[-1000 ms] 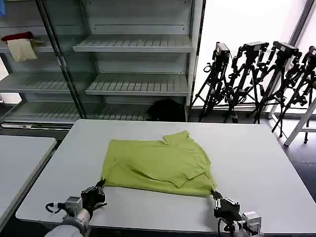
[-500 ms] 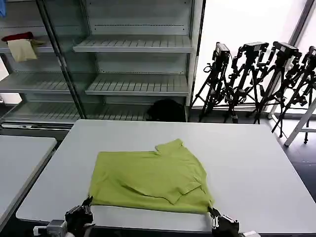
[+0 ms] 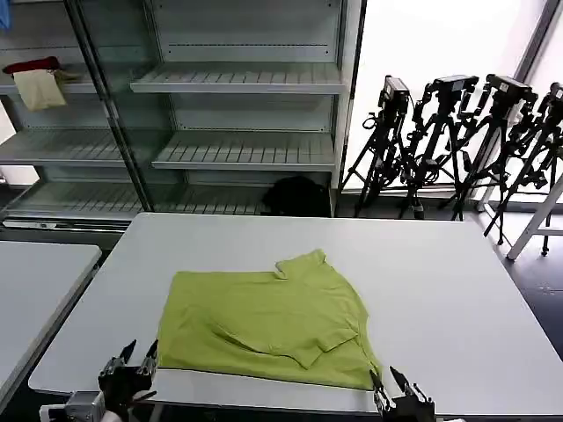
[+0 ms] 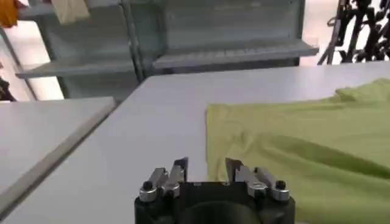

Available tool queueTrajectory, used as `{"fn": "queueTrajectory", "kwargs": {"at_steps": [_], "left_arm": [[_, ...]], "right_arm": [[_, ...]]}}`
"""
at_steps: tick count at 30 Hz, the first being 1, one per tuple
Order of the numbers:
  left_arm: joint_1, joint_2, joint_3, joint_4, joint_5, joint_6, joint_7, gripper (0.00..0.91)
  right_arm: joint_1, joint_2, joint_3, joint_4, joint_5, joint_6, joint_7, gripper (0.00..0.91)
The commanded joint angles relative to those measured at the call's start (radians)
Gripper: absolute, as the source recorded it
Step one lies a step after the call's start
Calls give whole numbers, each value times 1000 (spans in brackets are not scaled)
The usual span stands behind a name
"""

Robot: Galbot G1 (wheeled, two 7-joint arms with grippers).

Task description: Fold and organize the clothes.

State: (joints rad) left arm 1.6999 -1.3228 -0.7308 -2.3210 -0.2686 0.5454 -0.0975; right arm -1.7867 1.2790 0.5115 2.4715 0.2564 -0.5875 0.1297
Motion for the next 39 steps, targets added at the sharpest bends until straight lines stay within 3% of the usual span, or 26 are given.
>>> {"fn": "queueTrajectory", "kwargs": {"at_steps": [1,2,8,17,25,39], "left_arm": [[-233,35,-44,47,-127,31,57,907],[-308,54,-33,66,-132,33,64,907],[-534,210,65,306,-226,37,121,907],[-714,276,148,560,-188,38,183,907],[-752,287,194,668,-132,40,211,907],[-676,255,207,663,-67,39,250,907]], "right_arm": [[516,-44,-56,-193,179,-8,33,907],[622,-28,-82,-297,155,-10,-10,907],[939,-47,-255,-611,204,-12,-22,907],[1107,18,-332,-859,235,-12,-12,907],[1126,39,-345,-921,209,-12,2,907],[1099,42,-331,-945,179,-11,2,907]]}}
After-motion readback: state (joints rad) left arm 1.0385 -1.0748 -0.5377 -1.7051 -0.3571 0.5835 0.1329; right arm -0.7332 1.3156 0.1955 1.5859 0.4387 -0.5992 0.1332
